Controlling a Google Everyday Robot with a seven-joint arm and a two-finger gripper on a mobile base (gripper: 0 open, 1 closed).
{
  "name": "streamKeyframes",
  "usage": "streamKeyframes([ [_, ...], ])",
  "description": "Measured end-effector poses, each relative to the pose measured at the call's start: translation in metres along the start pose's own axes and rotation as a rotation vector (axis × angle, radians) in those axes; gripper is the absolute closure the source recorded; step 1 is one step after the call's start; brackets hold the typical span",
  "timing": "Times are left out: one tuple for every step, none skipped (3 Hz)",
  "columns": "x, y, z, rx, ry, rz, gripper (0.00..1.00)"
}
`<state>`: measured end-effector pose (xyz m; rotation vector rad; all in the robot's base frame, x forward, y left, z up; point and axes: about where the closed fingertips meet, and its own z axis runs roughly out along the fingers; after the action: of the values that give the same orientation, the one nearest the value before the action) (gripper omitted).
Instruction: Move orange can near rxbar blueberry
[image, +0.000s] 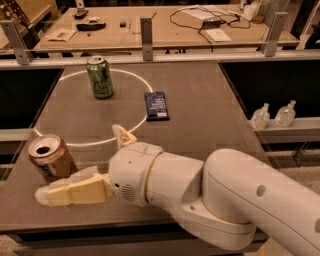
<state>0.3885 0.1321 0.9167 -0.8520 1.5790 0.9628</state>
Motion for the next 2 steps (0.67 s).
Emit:
streamKeyframes([
  [0.007, 0.009, 0.029, -0.024, -0.008, -0.034, 0.00],
  [0.016, 0.009, 0.047, -0.032, 0.000, -0.079, 0.00],
])
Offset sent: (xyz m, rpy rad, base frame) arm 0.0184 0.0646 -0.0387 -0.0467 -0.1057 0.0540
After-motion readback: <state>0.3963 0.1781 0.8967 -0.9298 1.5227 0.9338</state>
